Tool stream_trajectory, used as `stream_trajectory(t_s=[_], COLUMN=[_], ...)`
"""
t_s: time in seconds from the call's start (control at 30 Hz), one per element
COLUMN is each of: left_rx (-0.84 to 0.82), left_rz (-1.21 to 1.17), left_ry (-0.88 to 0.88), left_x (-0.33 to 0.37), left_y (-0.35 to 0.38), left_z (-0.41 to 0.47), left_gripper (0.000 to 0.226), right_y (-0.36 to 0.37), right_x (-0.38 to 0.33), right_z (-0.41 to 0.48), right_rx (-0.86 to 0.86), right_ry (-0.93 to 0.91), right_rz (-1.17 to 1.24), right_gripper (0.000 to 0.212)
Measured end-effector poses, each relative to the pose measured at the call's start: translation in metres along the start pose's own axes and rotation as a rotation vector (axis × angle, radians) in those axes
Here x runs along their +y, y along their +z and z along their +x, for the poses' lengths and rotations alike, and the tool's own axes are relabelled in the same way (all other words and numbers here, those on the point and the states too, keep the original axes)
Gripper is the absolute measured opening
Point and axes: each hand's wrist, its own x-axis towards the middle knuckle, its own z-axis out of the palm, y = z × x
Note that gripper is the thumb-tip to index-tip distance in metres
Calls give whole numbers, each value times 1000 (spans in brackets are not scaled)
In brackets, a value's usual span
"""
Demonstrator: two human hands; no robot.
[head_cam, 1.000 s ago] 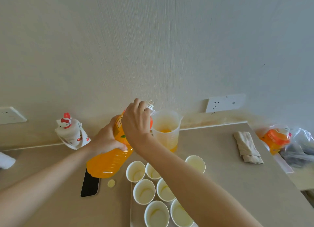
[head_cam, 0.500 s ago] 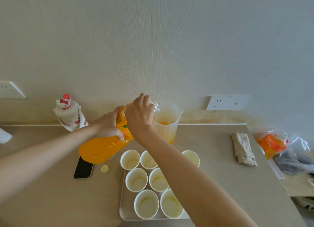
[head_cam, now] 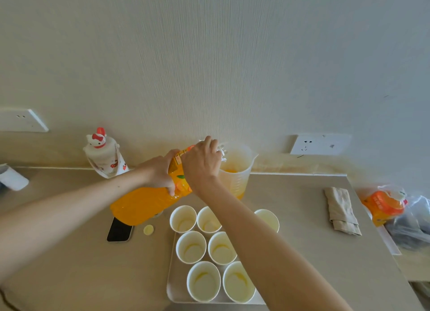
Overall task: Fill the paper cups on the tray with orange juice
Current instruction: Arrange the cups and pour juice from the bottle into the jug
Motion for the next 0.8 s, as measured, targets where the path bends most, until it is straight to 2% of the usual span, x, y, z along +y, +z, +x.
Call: stream_trajectory(t_s=[0.27,0.5,0.8], left_rx=[6,-54,-85], left_rz=[36,109,145], left_ry=[-70,-84,-123], left_x=[-4,5,10], left_y=[3,0,-5], left_z=[6,10,8], left_gripper=[108,125,126], right_y=[6,8,8], right_x=[1,1,1], right_z=[1,4,3], right_rx=[-17,-43,-46], right_ry=[89,127,135], right_rz=[78,127,154], right_gripper=[37,38,42])
